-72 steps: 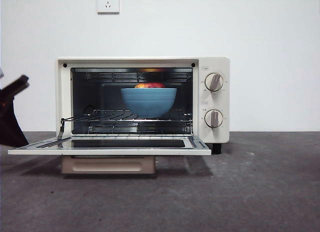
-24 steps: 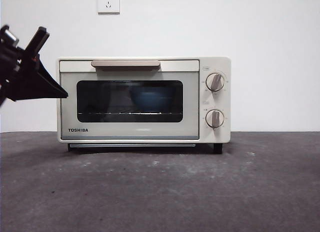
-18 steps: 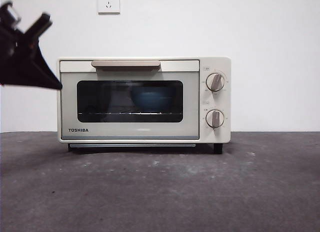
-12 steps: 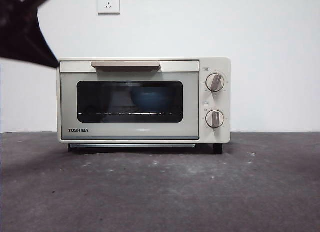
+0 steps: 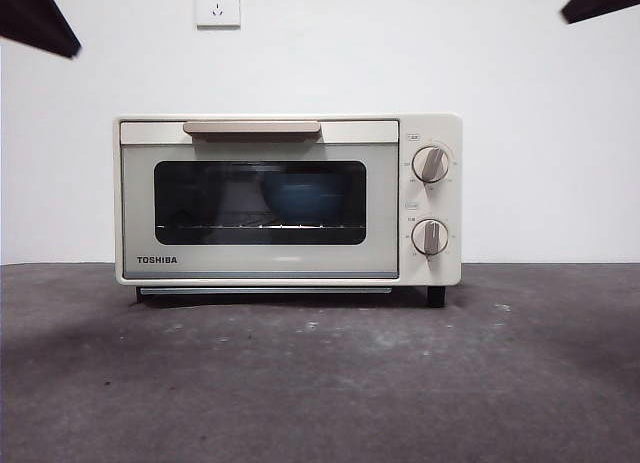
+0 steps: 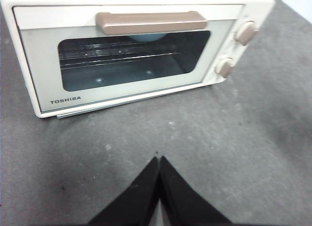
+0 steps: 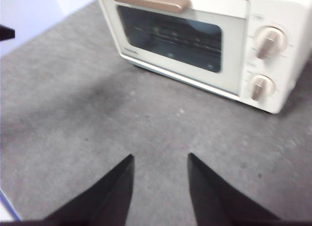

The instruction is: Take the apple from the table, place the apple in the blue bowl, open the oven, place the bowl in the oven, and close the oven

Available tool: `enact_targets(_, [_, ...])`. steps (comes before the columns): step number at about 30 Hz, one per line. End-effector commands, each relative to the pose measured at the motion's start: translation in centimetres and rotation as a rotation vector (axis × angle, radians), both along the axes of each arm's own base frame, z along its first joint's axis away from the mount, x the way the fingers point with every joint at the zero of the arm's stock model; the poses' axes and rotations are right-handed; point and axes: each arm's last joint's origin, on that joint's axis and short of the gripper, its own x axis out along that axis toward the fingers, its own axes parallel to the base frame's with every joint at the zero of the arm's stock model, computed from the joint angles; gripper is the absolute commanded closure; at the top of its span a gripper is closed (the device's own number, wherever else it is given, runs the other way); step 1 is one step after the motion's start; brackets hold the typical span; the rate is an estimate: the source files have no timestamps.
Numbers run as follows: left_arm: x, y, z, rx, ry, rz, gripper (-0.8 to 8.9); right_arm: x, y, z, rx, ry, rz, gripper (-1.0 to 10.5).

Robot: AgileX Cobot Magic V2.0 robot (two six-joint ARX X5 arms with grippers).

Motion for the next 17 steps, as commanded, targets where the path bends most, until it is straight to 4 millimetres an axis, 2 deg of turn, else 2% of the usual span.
enact_targets(1, [-0.8,0.3,0.7,-0.002,-0.039,-0.011,8.06,0.2,0.4,0.3,0.044,-0.059,0.015,8.9])
enact_targets(2, [-1.1,0.4,0.9,-0.006,-0.046,-0.011,8.06,0.3,0.5,0.4,0.060,-0.078,0.014,9.4])
enact_targets(8, [-2.0,0.9,1.3,-0.023,-0.079,-0.011,8.06,0.5,0.6,0.6,0.090,-0.114,0.010,9.4])
enact_targets(17, [-2.1,1.0,1.4,-0.026,-0.084,-0.011,8.06,0.5,0.6,0.6,0.090,-0.116,0.004,9.4])
